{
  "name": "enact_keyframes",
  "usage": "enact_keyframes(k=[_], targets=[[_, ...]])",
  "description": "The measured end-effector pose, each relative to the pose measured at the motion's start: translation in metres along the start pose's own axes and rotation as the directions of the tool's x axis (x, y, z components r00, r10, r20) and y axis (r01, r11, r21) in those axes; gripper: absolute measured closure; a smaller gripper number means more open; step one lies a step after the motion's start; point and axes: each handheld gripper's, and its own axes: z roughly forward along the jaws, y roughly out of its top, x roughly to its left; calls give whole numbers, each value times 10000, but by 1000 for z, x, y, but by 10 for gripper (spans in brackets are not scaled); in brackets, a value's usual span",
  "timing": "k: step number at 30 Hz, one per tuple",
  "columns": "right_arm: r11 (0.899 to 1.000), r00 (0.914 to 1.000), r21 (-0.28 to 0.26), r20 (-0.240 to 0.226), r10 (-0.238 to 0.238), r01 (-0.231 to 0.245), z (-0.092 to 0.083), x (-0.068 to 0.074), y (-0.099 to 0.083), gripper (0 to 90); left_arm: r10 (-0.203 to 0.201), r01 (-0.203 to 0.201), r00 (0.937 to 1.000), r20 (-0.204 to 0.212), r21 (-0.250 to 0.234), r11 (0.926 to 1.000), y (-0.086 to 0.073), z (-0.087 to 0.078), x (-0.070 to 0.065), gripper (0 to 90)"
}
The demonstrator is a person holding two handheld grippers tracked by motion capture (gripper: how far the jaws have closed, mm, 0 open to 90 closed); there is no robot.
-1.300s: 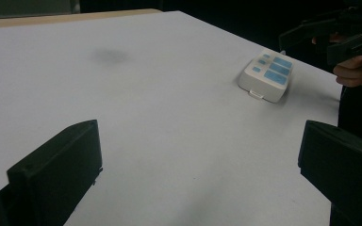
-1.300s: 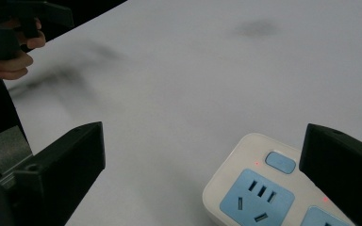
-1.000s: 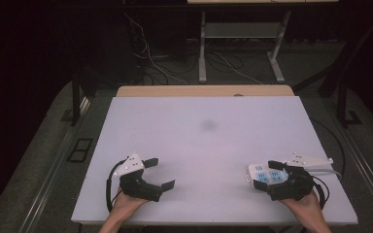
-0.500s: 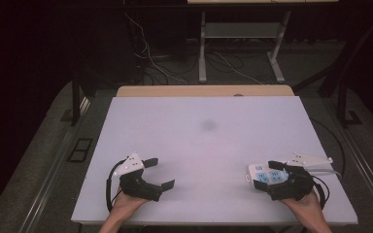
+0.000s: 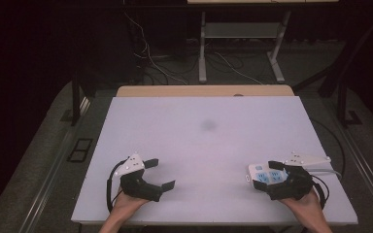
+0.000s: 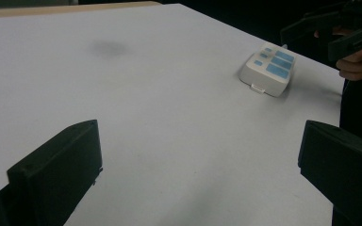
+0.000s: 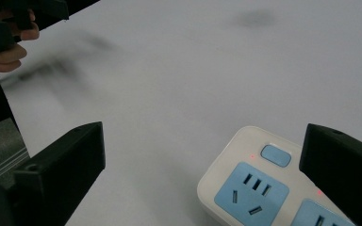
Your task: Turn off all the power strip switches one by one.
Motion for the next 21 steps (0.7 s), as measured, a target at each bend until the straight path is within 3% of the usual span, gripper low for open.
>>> enact_keyframes(k=[11, 21], targets=[[9975, 10000, 709, 96, -8, 1, -4, -7, 7, 6, -134, 134, 9999, -54, -42, 9999, -1, -1, 1, 0], [9950, 10000, 998, 53, 23, -28, -11, -16, 18, 6, -174, 173, 9998, -63, -52, 9998, -2, -1, 2, 0]])
